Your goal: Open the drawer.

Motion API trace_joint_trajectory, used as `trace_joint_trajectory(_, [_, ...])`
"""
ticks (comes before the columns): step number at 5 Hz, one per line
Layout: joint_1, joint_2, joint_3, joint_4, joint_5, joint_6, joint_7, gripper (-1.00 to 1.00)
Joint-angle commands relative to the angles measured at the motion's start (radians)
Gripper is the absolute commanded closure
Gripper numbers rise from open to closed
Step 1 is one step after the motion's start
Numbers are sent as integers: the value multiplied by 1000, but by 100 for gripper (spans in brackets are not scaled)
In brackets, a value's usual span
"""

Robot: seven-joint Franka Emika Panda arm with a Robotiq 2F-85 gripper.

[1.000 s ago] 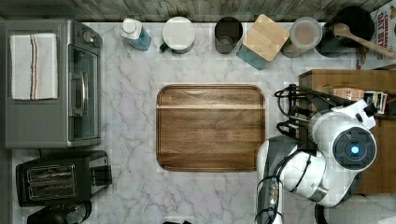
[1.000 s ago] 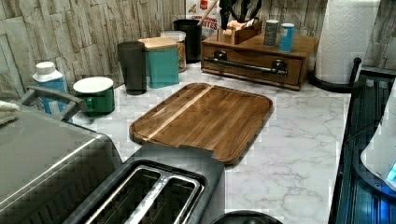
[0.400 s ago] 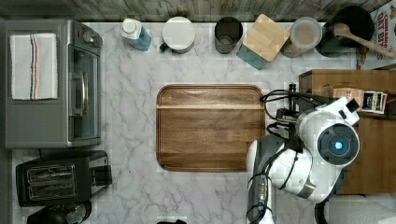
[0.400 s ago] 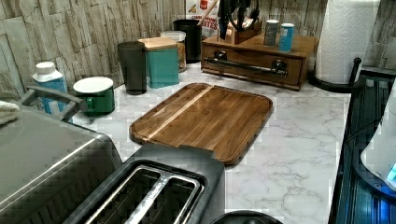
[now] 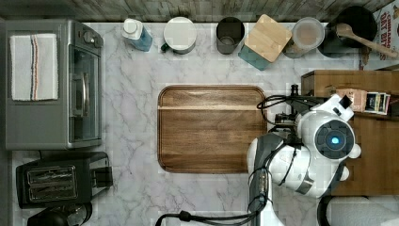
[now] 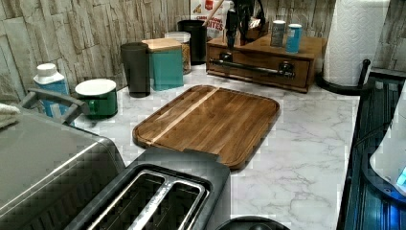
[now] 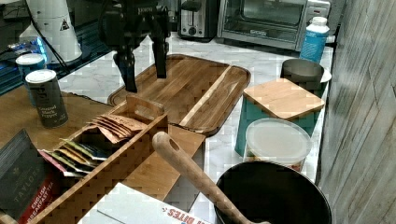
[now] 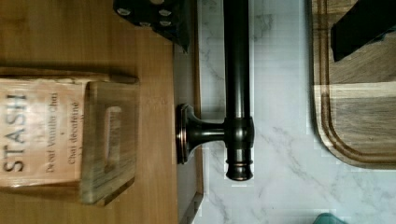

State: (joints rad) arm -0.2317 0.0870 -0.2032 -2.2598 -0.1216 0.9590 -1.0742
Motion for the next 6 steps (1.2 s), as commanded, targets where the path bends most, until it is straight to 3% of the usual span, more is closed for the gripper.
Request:
trace_joint_trajectory(1, [20,69,-31,-85,-19,112,28,-100])
trace_joint_trajectory(3, [-28,174,12,-74,48,240,-67,-100])
trace_joint_trajectory(5, [-22,158,33,-38,48,117,-56,-100])
trace_joint_trajectory(6, [-37,131,83,-15,116,-9,-129,-100])
